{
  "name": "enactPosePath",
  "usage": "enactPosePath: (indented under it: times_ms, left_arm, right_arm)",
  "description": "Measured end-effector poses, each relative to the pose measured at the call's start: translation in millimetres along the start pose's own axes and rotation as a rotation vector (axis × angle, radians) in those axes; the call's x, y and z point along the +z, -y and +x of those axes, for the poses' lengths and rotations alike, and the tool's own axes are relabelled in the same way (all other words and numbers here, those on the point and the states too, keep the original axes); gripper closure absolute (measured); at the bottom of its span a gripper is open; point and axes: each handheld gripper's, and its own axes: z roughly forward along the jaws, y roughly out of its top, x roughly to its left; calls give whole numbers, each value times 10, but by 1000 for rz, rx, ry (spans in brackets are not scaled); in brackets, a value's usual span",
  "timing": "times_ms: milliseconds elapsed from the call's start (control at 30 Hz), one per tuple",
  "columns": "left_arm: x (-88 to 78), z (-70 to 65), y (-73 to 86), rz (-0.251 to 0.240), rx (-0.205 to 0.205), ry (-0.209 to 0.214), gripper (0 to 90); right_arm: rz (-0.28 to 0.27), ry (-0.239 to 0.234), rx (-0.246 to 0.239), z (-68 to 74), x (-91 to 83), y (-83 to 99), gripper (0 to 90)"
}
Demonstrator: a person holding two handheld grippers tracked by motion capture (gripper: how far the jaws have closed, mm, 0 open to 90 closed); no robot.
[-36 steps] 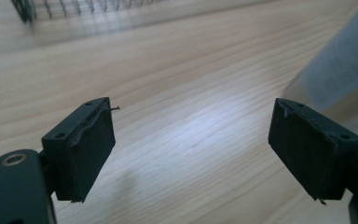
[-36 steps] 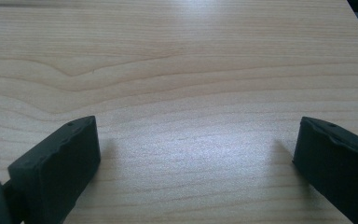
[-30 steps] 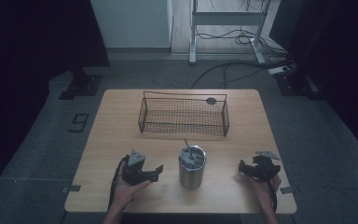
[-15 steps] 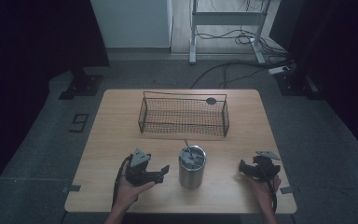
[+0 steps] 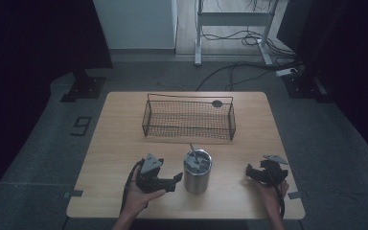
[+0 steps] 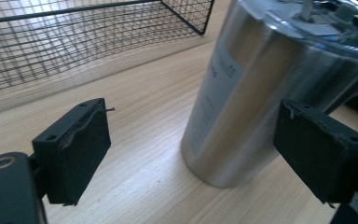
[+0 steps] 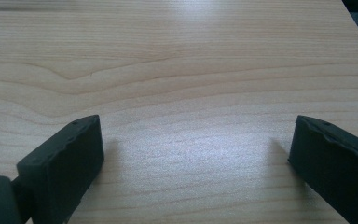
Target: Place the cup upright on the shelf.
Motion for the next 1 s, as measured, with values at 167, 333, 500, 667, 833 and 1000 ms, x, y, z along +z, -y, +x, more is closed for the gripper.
enactPosePath:
  times_ms: [167,333,500,667,833,1000]
  left_arm:
    - [30,-77,-12,8,17,21,48]
    - [74,-155,-40,5,43,42,9]
    - [133,-214,-67,1,57,53,0]
    - [197,-289,-106,1,82,68,0]
    - [274,-355,-136,7,100,68,0]
    - [333,-388,-145,15,108,64,0]
  right_arm:
    - [-1,1,1,-1,-2,0,32]
    - [-1,1,3,-2,-2,0,35]
    - [-2,2,3,-2,-3,0,36]
    - [-2,2,3,-2,-3,1,37]
    - [-2,2,4,-2,-3,1,38]
    - [-3,3,4,-2,-3,1,39]
